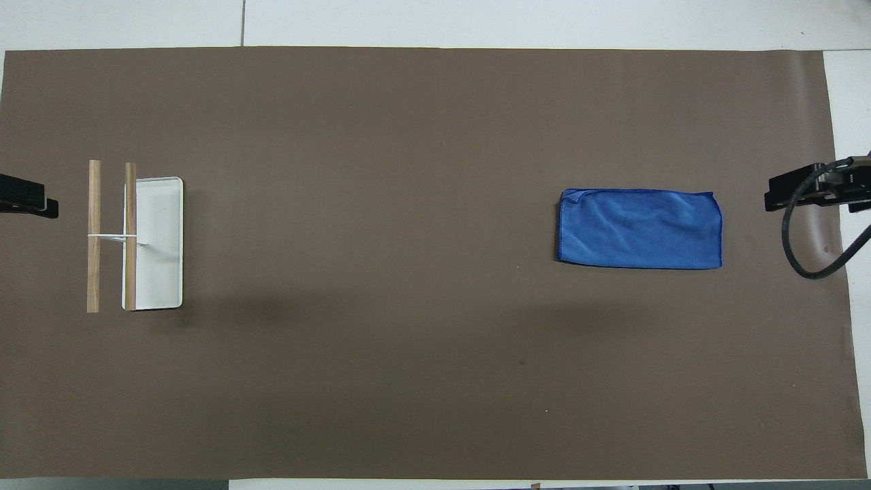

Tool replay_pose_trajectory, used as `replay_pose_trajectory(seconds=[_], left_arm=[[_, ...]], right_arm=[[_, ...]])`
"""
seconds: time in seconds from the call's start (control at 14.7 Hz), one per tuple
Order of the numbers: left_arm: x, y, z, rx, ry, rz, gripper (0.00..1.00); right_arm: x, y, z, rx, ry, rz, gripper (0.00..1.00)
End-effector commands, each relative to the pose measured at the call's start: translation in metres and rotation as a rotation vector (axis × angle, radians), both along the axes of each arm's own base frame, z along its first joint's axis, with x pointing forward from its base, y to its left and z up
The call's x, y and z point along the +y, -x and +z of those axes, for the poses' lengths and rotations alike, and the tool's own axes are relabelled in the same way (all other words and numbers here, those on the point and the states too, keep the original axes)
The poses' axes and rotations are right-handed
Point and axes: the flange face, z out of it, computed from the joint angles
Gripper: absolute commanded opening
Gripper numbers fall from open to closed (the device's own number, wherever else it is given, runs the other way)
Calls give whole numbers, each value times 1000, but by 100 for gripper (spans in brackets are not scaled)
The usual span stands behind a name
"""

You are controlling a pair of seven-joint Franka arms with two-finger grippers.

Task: Right arm passes towel to left arm to hang
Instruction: 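Move the right gripper down onto the blue towel's near edge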

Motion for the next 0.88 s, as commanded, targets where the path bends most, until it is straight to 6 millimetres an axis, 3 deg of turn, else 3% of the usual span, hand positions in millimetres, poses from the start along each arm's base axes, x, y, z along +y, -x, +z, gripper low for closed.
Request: replay_pose_trajectory(seconds=[0.0,0.27,0.54,0.68,0.82], left_arm=[[-3,5,3,-3,-15,-20,100],[-2,6,3,-1,-13,-17,100],[-1,6,3,1,-13,-16,100],[-1,6,2,3,-13,-16,100],[-1,6,4,-1,-13,-16,100]], right_arm=[[-1,-4,2,-8,12,-8,100],[-1,-3,2,-7,12,-14,100],[1,11,-28,-19,11,-10,100],[-1,17,-59,-50,12,-9,100],[-1,22,-108,-95,9,-1,100]])
